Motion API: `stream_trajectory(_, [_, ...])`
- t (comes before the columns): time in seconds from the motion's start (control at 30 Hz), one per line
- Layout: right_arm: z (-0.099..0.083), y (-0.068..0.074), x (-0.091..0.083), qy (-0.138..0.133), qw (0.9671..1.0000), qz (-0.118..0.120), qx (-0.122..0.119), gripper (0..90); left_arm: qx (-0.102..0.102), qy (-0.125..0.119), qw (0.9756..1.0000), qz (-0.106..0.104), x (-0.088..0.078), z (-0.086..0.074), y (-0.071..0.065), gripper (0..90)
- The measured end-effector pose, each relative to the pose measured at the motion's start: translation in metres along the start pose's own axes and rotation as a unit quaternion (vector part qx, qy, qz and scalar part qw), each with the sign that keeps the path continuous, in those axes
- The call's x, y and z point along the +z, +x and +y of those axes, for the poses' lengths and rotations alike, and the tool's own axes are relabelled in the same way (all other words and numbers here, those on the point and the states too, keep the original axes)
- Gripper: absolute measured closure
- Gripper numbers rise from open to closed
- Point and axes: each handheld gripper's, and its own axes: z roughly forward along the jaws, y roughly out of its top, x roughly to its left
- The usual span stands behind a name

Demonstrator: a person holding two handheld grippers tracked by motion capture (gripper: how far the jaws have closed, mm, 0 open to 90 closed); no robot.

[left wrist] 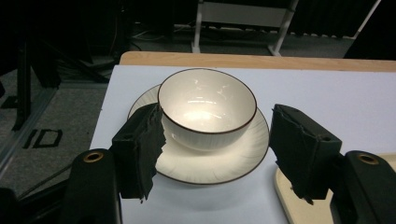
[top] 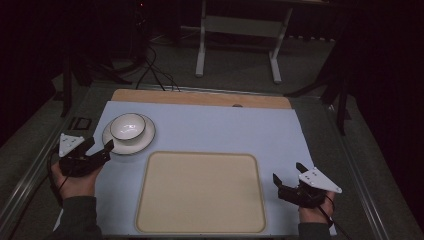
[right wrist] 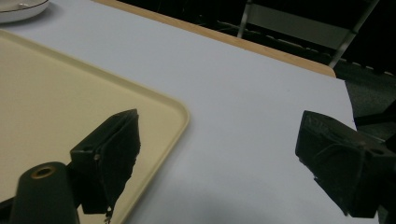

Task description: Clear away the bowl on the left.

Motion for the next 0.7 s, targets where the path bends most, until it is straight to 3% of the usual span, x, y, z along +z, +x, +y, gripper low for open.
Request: stream_trajectory(0.7, [0.0,0.004,0.002,0.001,0.9999,0.003,-0.01,13.4,-0.013,0.014,0.9997,0.017,0.027,0.011,0.007,35.3])
